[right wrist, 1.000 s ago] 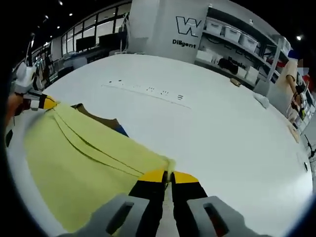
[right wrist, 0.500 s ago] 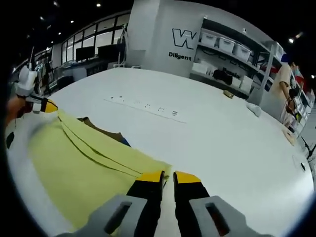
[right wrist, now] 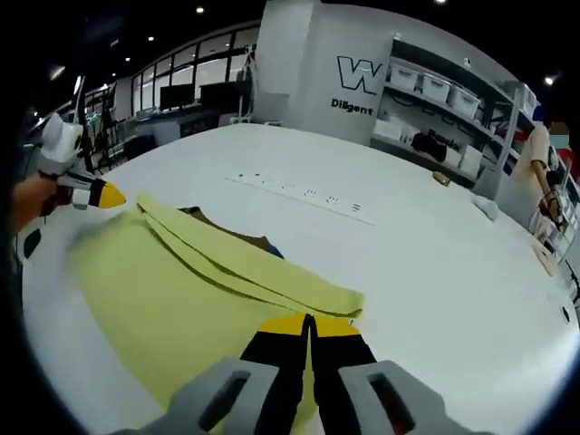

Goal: Fold the garment on the visible template until the final outline fits inside the template.

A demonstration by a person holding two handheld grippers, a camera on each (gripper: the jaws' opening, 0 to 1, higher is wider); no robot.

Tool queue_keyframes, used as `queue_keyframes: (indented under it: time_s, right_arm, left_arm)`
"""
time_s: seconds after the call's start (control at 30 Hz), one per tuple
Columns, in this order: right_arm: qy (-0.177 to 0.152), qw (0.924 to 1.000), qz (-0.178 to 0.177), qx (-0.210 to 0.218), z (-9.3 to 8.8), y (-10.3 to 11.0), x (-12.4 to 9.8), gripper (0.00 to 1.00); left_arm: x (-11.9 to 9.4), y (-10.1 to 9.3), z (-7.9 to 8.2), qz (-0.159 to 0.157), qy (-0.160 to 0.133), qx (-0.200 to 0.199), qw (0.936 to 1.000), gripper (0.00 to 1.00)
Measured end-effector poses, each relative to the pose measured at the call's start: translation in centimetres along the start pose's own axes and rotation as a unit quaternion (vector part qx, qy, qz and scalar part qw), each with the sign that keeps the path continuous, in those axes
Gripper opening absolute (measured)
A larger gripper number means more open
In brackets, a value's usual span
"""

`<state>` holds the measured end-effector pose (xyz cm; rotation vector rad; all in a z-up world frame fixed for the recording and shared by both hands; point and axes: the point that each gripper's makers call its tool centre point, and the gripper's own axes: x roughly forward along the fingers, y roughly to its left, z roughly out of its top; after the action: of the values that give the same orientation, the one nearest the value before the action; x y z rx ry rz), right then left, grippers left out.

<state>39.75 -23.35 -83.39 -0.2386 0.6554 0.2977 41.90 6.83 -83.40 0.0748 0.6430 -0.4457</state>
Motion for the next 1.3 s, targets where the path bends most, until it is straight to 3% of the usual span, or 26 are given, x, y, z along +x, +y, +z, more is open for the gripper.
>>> queue_keyframes:
  time_s: [0.37, 0.67, 1.3]
  right_arm:
    - [0.007, 0.9999, -0.01, 0.009, -1.3, -0.9, 1.0, 0.0]
    - [0.012, 0.9999, -0.009, 0.002, -2.1, -0.9, 2.8, 0.0]
    - [-0.042, 0.999, -0.005, 0.012, 2.5, -2.3, 4.7, 0.0]
  left_arm:
    - [2.3, 1.4, -0.7, 0.006, 0.016, -0.006, 0.9998, 0.0]
    - [3.2, 1.2, -0.7, 0.003, 0.017, -0.006, 0.9998, 0.0]
    - [5.1, 2.6, 2.0, 0.009, -0.016, -0.03, 0.9994, 0.0]
